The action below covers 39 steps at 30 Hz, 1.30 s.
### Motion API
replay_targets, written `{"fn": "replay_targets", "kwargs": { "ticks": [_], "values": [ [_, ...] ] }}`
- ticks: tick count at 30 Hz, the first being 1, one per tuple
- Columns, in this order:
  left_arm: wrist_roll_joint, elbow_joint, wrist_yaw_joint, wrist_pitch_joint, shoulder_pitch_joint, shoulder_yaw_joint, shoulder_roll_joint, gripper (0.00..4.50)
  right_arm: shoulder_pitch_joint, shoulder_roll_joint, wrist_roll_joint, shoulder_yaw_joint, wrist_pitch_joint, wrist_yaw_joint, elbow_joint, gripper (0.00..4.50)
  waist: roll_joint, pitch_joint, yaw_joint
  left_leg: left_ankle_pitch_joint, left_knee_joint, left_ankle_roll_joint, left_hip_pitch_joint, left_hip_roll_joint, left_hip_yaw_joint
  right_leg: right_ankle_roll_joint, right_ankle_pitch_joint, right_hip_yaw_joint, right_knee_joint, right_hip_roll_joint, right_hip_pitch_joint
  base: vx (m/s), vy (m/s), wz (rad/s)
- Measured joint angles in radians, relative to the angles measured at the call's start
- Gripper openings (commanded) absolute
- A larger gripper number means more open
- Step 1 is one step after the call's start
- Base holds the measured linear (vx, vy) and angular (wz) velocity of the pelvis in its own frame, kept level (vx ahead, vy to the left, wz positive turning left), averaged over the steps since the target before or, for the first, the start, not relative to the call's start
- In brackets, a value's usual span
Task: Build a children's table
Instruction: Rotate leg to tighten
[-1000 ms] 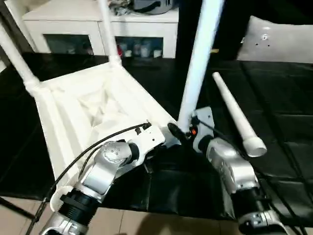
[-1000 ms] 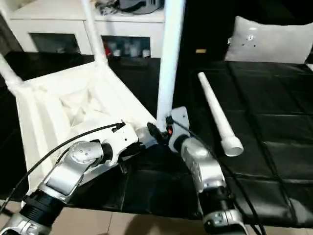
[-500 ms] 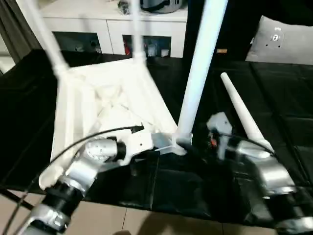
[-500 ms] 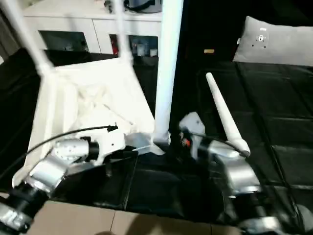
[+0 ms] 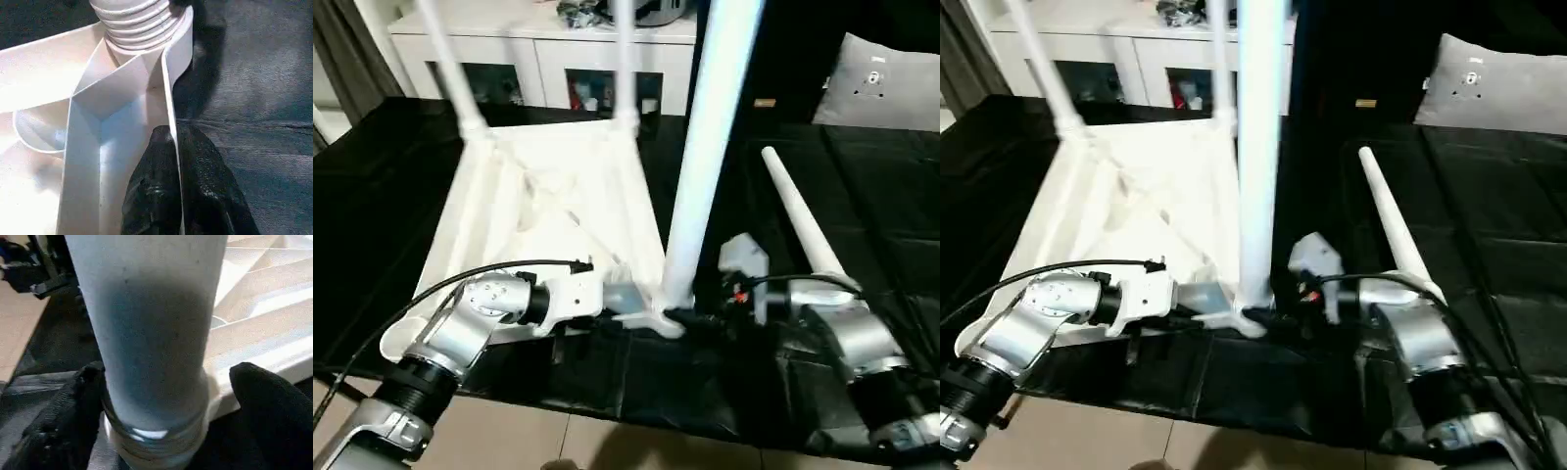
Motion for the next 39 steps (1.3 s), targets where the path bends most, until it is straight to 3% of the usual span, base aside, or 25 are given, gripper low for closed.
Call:
{"fn": "replay_targets", "kwargs": {
  "ticks": [10,17,21,25,28,32,34,39],
  "values": [
    [0.000,0.002,-0.003,-0.009,0.000,-0.003,0.004,0.00,-0.002,0.026,0.014,0.001,0.022,0.028,0.023,2.98,0.000,0.000,0.001,0.000,0.001,0.000,0.000,0.000,0.000,0.000,0.000,0.000,0.001,0.000,0.000,0.000,0.000,0.00],
    [-0.017,-0.003,-0.008,0.001,0.012,0.005,0.008,0.00,0.017,0.036,0.025,-0.004,0.043,0.020,-0.001,2.75,0.000,0.000,0.000,0.000,0.001,0.000,0.000,0.001,0.000,0.000,0.000,0.000,0.001,0.000,0.000,0.000,0.000,0.00],
    [-0.028,-0.071,0.014,0.101,0.053,0.036,0.000,0.00,0.052,0.076,0.011,-0.006,0.074,-0.066,-0.058,2.74,-0.001,-0.001,-0.010,-0.003,0.001,-0.005,0.002,0.001,0.000,0.000,0.000,0.000,0.002,0.000,0.001,0.000,0.000,0.00],
    [0.015,-0.119,0.173,0.261,0.077,0.074,-0.071,0.00,0.065,0.207,-0.032,-0.072,0.127,-0.342,-0.052,2.74,-0.001,-0.001,-0.047,-0.001,0.003,-0.007,0.007,0.001,0.001,0.003,0.003,0.001,0.002,0.000,0.002,0.000,0.000,0.00],
    [0.059,-0.128,0.284,0.328,0.077,0.074,-0.149,0.00,0.039,0.269,-0.051,-0.106,0.118,-0.507,0.003,2.74,-0.001,-0.001,-0.069,-0.001,0.003,-0.007,0.012,0.000,0.001,0.004,0.003,0.001,-0.001,0.000,0.007,0.000,0.000,0.00],
    [0.128,-0.092,0.447,0.407,0.041,0.070,-0.280,0.00,-0.032,0.342,-0.079,-0.164,0.122,-0.717,0.093,2.74,-0.005,0.002,-0.072,-0.001,0.003,-0.007,0.014,-0.001,0.001,0.004,0.003,0.002,-0.002,0.000,0.008,0.000,0.000,0.00],
    [0.145,-0.079,0.483,0.416,0.024,0.053,-0.304,0.00,-0.038,0.342,-0.087,-0.170,0.111,-0.749,0.102,3.30,-0.006,0.002,-0.066,-0.001,0.002,-0.007,0.014,-0.001,0.000,0.004,0.003,0.002,-0.002,0.000,0.009,0.000,0.000,0.00],
    [0.150,-0.069,0.494,0.417,0.005,0.039,-0.309,0.00,-0.034,0.359,-0.076,-0.201,0.098,-0.759,0.101,3.67,-0.005,0.001,-0.061,-0.001,-0.001,-0.007,0.010,-0.001,0.000,0.002,0.005,0.002,-0.002,0.000,0.007,0.000,0.000,0.00]
  ]
}}
